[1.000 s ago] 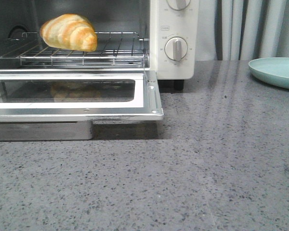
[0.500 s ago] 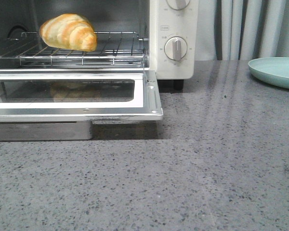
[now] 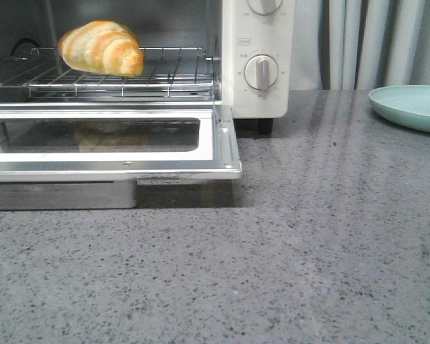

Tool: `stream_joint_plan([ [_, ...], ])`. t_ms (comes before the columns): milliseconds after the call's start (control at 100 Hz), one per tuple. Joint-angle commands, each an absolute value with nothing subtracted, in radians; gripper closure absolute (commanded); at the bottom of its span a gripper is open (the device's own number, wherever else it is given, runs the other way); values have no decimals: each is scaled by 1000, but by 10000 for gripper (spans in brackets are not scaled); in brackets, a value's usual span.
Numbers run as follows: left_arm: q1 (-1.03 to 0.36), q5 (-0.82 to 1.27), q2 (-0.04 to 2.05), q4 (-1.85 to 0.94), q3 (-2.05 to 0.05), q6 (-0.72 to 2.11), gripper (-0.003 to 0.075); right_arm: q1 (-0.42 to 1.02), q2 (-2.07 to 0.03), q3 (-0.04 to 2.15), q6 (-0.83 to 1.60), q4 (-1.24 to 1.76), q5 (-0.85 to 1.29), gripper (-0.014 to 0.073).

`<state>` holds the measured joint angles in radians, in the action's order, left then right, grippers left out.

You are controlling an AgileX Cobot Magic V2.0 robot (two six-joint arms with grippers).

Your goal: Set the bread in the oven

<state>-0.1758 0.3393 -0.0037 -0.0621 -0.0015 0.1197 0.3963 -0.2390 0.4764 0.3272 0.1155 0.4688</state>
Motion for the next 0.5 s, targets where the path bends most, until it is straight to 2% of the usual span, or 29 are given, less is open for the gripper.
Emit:
stream_joint_plan([
  [0, -176, 288, -33, -77, 24, 108, 741, 390, -247, 501, 332, 110, 396, 643],
  [160, -176, 288, -33, -77, 24, 108, 741, 390, -247, 501, 332, 108, 402, 643],
  [240, -176, 288, -33, -77, 24, 108, 741, 388, -247, 472, 332, -11, 387, 643],
  [320, -176, 288, -33, -77, 24, 108, 741, 372, -247, 411, 311, -58, 250, 643],
  [490, -176, 288, -33, -77, 24, 108, 741, 273, -247, 186, 67, -62, -114, 643],
])
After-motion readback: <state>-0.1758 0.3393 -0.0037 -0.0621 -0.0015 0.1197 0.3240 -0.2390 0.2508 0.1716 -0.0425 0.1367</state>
